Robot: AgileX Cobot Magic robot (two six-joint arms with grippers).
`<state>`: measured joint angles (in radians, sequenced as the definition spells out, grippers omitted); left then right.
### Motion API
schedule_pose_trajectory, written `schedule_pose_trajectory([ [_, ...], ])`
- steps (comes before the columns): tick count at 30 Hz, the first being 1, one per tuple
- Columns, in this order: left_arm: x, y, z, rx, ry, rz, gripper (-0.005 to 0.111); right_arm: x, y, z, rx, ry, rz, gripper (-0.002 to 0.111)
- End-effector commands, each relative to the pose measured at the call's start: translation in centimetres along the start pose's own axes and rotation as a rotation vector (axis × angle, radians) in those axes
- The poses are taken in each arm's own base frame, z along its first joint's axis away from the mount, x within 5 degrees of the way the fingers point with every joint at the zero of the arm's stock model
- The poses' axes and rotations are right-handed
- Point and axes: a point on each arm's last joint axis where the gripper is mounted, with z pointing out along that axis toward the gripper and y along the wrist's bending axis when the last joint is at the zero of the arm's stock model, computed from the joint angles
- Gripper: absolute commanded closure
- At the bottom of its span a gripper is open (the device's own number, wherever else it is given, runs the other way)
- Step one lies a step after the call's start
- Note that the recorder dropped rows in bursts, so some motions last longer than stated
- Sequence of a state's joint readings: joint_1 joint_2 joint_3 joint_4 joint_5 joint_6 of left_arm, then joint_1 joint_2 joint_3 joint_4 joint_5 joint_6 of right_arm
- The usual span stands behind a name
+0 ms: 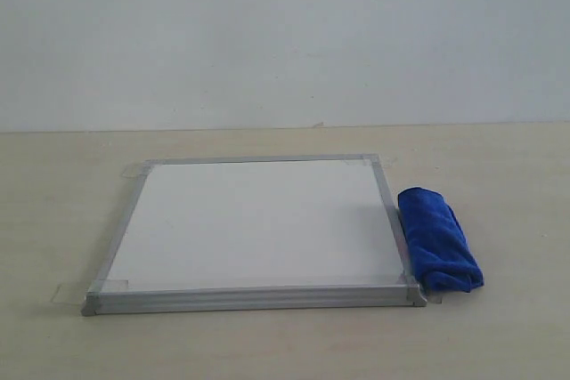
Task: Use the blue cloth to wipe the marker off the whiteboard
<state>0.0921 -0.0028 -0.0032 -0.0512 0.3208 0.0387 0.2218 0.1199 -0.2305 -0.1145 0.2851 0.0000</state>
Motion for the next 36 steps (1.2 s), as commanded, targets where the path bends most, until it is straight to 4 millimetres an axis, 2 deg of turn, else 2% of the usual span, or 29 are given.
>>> schedule_pose_trajectory([
  [1,0.1,-0.1,0.1,0.01,0.0,-0.003,0.103,3.3,0.4,0.8,-0.007,0.067,0.019,0.108],
  [5,0.1,-0.1,0.1,0.01,0.0,-0.003,0.103,5.6,0.9,1.4,-0.028,0.031,0.097,0.108],
  [7,0.1,-0.1,0.1,0.01,0.0,-0.003,0.103,5.3,0.9,1.3,-0.03,-0.03,0.132,0.108],
  [17,0.1,-0.1,0.1,0.01,0.0,-0.003,0.103,6.4,1.2,0.5,-0.053,0.045,0.15,0.108],
  [25,0.1,-0.1,0.1,0.01,0.0,-0.003,0.103,7.3,1.5,0.4,-0.067,0.154,0.233,0.108],
  [36,0.1,-0.1,0.1,0.01,0.0,-0.003,0.103,7.3,1.4,0.4,-0.062,0.155,0.193,0.108],
])
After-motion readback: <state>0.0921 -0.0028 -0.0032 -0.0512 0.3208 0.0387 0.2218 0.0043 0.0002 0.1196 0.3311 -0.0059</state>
